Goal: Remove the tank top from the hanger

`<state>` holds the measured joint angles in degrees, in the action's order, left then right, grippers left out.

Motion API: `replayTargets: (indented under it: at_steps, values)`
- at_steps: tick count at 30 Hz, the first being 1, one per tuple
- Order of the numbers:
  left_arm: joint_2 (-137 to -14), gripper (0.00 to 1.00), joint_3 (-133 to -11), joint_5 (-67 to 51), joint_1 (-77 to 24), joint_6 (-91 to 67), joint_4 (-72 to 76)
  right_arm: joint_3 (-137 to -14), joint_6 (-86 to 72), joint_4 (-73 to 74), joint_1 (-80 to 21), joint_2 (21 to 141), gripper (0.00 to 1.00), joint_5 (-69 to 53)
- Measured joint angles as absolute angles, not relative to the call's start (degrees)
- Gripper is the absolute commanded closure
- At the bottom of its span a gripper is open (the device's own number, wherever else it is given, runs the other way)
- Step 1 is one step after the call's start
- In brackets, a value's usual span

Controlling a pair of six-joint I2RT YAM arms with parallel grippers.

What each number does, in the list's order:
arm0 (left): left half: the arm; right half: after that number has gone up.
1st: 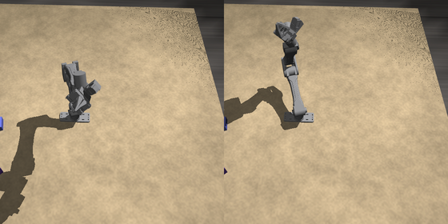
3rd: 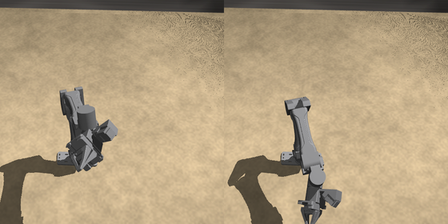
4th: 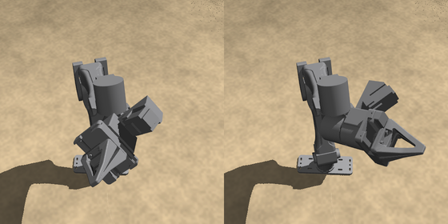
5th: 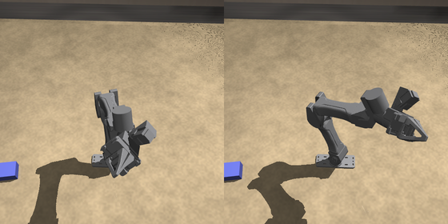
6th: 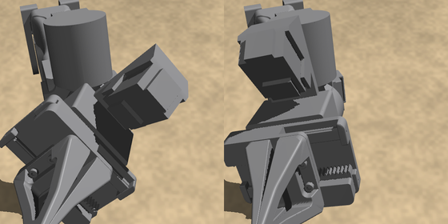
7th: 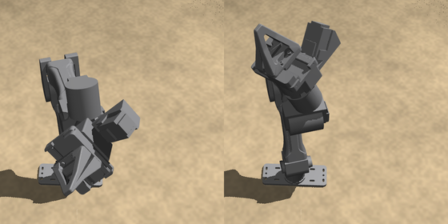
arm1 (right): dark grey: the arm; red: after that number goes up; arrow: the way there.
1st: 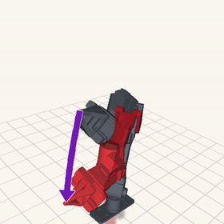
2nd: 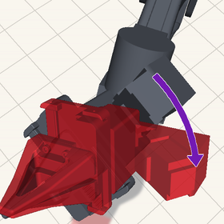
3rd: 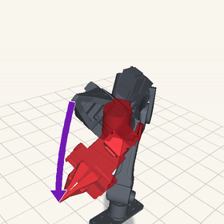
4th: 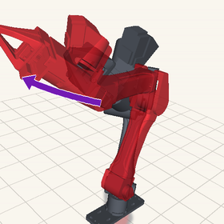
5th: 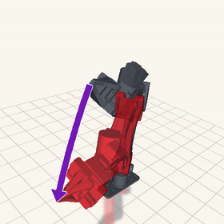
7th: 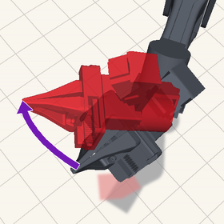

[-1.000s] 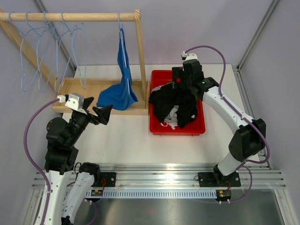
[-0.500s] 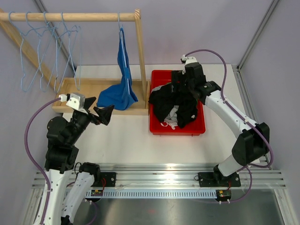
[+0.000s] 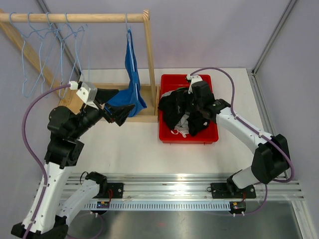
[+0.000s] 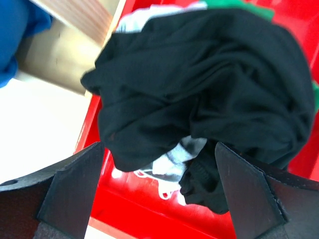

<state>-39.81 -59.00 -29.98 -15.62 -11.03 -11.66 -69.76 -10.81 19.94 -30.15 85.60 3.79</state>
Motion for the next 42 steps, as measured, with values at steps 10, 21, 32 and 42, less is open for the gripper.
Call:
replayTargets:
  at_steps: [10, 21, 32, 42]
  values:
    - [-57.32, 0.01, -81.01, -15.94, -31.14, -3.97, -13.43, -63.05, -11.92, 16.97, -30.55, 83.33, 0.00, 3.79]
    - [-75.40, 0.01, -100.25, 9.67, -34.09, 0.69, -17.30, -61.04, -12.49, 14.81, -30.55, 78.54, 0.00, 3.79]
    - [-92.82, 0.01, -121.23, 27.73, -34.28, 1.45, -24.91, -60.16, -12.49, 14.63, -30.55, 77.62, 0.01, 3.81]
    - [-94.04, 0.04, -121.49, 32.18, -33.04, -0.19, -27.55, -60.16, -12.49, 14.63, -30.55, 77.49, 0.01, 3.81]
